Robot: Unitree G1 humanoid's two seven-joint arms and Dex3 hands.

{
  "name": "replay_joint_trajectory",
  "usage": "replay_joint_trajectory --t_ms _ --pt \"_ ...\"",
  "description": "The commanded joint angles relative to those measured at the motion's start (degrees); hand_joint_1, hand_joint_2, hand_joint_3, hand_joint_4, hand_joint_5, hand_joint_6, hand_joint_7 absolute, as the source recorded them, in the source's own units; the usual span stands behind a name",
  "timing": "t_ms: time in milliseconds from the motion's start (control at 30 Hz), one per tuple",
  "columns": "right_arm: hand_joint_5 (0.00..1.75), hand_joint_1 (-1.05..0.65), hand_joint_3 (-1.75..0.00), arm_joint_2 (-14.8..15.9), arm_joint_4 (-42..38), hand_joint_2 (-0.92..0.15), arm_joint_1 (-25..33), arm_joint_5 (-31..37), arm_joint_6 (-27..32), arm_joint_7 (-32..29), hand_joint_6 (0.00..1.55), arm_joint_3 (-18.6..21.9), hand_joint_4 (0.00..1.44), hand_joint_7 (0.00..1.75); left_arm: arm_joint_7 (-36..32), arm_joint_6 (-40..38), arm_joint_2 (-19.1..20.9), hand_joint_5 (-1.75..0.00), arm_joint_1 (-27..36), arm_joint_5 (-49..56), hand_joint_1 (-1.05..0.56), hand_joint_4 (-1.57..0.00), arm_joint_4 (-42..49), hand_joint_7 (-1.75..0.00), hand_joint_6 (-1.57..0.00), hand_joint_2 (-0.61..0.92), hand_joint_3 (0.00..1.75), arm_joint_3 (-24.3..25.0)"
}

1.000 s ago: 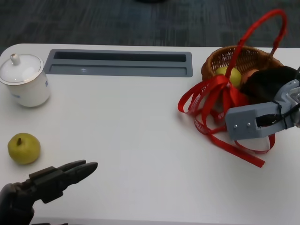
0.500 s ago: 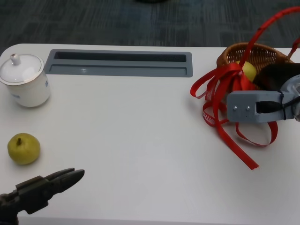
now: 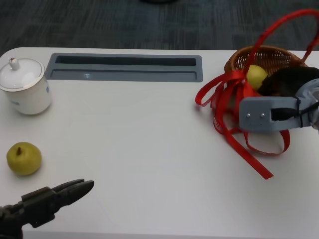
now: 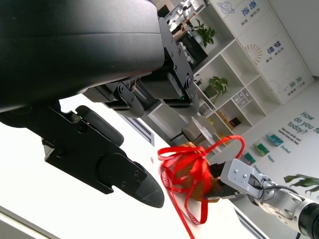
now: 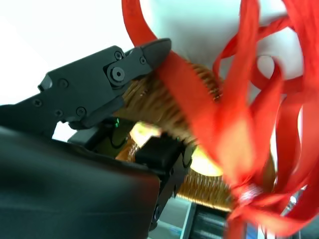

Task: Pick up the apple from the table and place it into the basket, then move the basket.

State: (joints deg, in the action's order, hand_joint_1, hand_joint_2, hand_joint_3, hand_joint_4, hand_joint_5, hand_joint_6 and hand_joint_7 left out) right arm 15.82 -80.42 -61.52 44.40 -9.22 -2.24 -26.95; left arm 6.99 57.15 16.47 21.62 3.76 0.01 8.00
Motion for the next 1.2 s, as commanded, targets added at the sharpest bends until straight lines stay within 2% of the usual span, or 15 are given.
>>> replay_joint_trajectory --t_ms 33,167,367,600,733,1000,1200 --pt "0.00 -0.81 0.00 0.6 0.1 -0.76 -1.0 -1.4 -0.2 1.7 0.41 1.2 0.50 0.00 0.7 0.2 0.6 0.00 -0.7 -0.4 -0.50 -0.72 0.3 0.00 -0.71 0.65 0.00 -0.4" --pt "0.00 -0.94 0.00 0.8 0.1 -0.76 -1.1 -1.3 0.0 2.4 0.23 1.2 0.30 0.00 0.8 -0.1 0.5 0.00 -1.2 -0.7 -0.50 -0.72 0.3 0.00 -0.71 0.65 0.00 -0.8" --pt "0.00 -1.04 -0.01 1.9 0.6 -0.78 -0.6 -3.1 -3.7 1.3 0.09 3.0 0.19 0.00 1.1 0.3 0.5 0.00 -3.9 -1.1 -0.52 -0.72 1.8 0.00 -0.71 0.66 0.00 -1.9" --pt "0.01 -1.03 -0.01 3.9 1.4 -0.80 0.3 -5.7 -9.4 0.4 0.07 5.2 0.19 0.01 1.8 -0.1 1.8 0.00 -6.8 0.0 -0.53 -0.70 3.1 0.00 -0.69 0.69 0.01 -1.9" --pt "0.02 -1.00 0.00 5.7 1.9 -0.79 1.4 -7.8 -13.6 0.5 0.11 6.9 0.24 0.02 2.1 0.1 2.4 0.00 -8.4 0.6 -0.54 -0.69 4.2 0.00 -0.68 0.70 0.01 -1.9" --pt "0.03 -0.94 0.00 8.4 2.9 -0.79 4.3 -13.0 -18.2 2.2 0.21 10.8 0.31 0.03 3.2 -1.1 3.4 -0.01 -11.0 -0.1 -0.53 -0.69 4.8 0.00 -0.69 0.69 0.00 -2.7" --pt "0.03 -0.90 -0.01 10.8 4.1 -0.81 7.6 -14.8 -22.1 0.5 0.28 12.3 0.37 0.04 3.9 -1.1 3.5 -0.01 -13.3 -0.5 -0.56 -0.70 6.1 0.00 -0.69 0.70 0.00 -3.0"
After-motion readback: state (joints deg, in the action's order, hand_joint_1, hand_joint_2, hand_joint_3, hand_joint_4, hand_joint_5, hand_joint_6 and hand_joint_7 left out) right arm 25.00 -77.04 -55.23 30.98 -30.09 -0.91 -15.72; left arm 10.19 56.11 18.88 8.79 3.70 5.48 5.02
